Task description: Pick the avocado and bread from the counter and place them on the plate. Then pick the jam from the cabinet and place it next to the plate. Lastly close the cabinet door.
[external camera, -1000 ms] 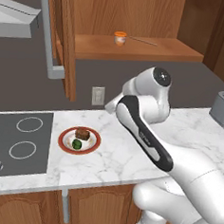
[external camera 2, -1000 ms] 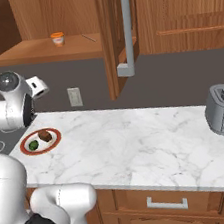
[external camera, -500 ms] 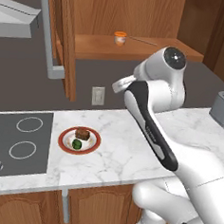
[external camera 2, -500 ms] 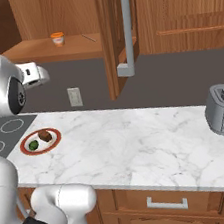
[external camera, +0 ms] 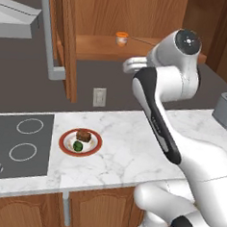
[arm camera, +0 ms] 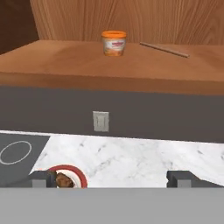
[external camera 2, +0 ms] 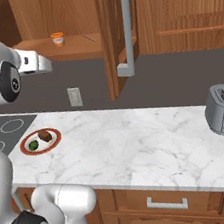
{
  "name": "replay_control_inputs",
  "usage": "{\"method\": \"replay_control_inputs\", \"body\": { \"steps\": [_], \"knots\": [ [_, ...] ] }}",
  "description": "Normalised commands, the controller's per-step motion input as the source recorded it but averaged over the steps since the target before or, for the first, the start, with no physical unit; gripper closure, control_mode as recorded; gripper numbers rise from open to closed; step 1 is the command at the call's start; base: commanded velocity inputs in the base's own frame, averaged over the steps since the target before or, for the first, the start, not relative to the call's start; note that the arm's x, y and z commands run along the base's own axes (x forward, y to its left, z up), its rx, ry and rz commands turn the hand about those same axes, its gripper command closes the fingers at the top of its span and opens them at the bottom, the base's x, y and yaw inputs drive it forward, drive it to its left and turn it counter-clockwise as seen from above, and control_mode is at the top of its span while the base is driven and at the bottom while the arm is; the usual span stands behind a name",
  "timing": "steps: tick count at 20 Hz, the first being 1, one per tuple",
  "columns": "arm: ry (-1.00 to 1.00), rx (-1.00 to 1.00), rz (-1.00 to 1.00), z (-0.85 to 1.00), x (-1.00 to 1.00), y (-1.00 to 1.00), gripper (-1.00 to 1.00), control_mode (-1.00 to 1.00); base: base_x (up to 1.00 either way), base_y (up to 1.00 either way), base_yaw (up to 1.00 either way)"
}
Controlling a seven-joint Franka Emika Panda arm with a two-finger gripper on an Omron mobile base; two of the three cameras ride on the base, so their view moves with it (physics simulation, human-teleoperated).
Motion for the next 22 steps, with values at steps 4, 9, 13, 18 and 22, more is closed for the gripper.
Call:
{"method": "replay_control_inputs", "body": {
  "steps": [4, 9, 13, 18, 22],
  "knots": [
    [-0.08, 0.08, -0.12, 0.36, 0.08, -0.04, -1.0, -1.0, 0.0, 0.0, 0.0],
    [-0.02, 0.05, -0.01, 0.18, 0.32, 0.0, -1.0, -1.0, 0.0, 0.0, 0.0],
    [0.0, 0.06, 0.0, 0.12, 0.46, 0.0, -1.0, -1.0, 0.0, 0.0, 0.0],
    [-0.01, 0.04, 0.0, 0.1, 0.52, 0.0, -1.0, -1.0, 0.0, 0.0, 0.0],
    [-0.02, 0.0, 0.0, 0.04, 0.5, 0.0, -1.0, -1.0, 0.0, 0.0, 0.0]
  ]
}}
